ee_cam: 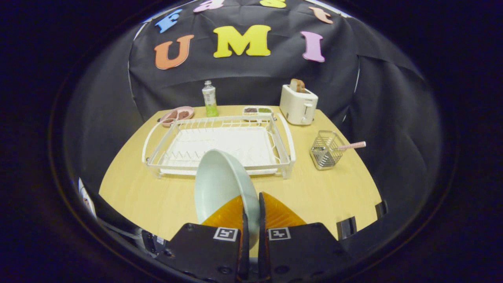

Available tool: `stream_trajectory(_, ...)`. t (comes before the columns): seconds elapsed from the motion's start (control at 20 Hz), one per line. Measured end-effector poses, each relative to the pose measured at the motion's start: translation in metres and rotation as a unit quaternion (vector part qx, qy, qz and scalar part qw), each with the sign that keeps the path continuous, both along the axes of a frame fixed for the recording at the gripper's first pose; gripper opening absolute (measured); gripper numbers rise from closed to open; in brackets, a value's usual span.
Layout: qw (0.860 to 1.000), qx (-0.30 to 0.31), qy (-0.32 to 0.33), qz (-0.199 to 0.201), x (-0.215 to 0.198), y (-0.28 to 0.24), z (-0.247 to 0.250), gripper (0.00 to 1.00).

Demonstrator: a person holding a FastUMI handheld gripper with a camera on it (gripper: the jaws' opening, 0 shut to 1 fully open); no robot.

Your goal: Take the plate from the dish rack, then take the spoon from the basket and place it into the plate.

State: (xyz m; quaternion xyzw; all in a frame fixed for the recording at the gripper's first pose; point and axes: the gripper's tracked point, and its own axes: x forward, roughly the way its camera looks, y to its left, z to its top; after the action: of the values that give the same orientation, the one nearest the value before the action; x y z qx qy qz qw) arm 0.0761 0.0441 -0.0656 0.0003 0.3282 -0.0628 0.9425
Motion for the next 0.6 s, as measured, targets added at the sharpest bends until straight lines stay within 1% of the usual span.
stream_trajectory(0.05,1.000,0.008,0.004,-0.005,-0.002,-0.004,-0.013,0.14)
stream_trajectory(0.2,0.998,0.053,0.006,0.014,-0.002,-0.005,-0.037,0.14)
stream_trajectory(0.3,0.998,0.054,0.002,0.017,-0.001,-0.014,-0.052,0.15)
stream_trajectory(0.35,0.998,0.058,-0.003,0.021,0.000,-0.017,-0.060,0.17)
stream_trajectory(0.5,0.990,0.128,-0.011,0.055,0.001,-0.010,-0.085,0.19)
stream_trajectory(0.6,0.986,0.152,-0.011,0.061,0.002,-0.018,-0.101,0.21)
